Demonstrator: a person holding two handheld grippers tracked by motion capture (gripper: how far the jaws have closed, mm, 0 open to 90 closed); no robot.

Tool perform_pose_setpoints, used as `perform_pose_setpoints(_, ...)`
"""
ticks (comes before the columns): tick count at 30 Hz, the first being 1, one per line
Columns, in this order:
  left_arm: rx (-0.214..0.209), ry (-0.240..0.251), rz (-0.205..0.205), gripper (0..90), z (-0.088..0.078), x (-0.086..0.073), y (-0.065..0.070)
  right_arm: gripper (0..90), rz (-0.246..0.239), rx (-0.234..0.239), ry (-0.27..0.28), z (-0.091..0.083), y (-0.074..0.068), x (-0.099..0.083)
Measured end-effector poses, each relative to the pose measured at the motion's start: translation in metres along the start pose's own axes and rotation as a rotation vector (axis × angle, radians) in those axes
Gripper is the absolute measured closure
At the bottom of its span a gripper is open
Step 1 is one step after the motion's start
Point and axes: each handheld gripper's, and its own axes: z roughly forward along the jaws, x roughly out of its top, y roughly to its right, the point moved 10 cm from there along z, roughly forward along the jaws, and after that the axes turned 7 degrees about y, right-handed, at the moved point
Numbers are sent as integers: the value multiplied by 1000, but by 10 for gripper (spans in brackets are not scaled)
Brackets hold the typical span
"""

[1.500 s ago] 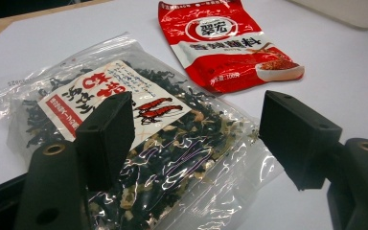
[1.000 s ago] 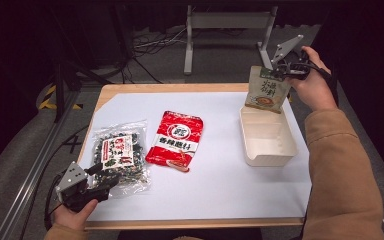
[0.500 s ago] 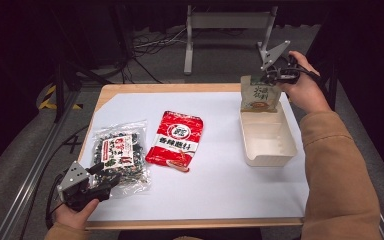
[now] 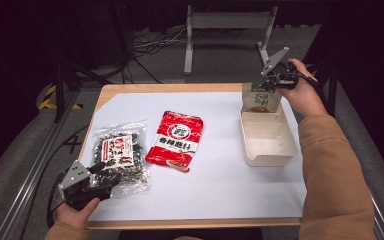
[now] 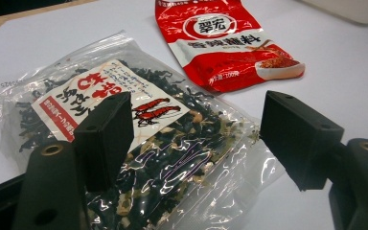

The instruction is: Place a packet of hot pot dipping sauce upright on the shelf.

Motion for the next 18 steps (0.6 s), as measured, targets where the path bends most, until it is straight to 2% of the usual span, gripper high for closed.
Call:
perform_pose_setpoints(4, -3, -1, 4, 278, 1, 0, 0, 900, 14, 2, -24, 2, 0, -7)
perform_pose_setpoints(9, -9, -6, 7, 279, 3, 0, 1, 879, 48, -9, -30, 1, 1, -13)
perform_pose_setpoints(14, -13, -10, 7, 278, 4, 0, 2, 845, 54, -15, -21, 1, 1, -12)
perform_pose_setpoints(15, -15, -12, 11, 277, 5, 0, 2, 772, 69, -25, -1, 0, 1, -10)
perform_pose_setpoints(18, -15, -13, 9, 277, 6, 1, 2, 725, 76, -30, 6, -1, 1, -9)
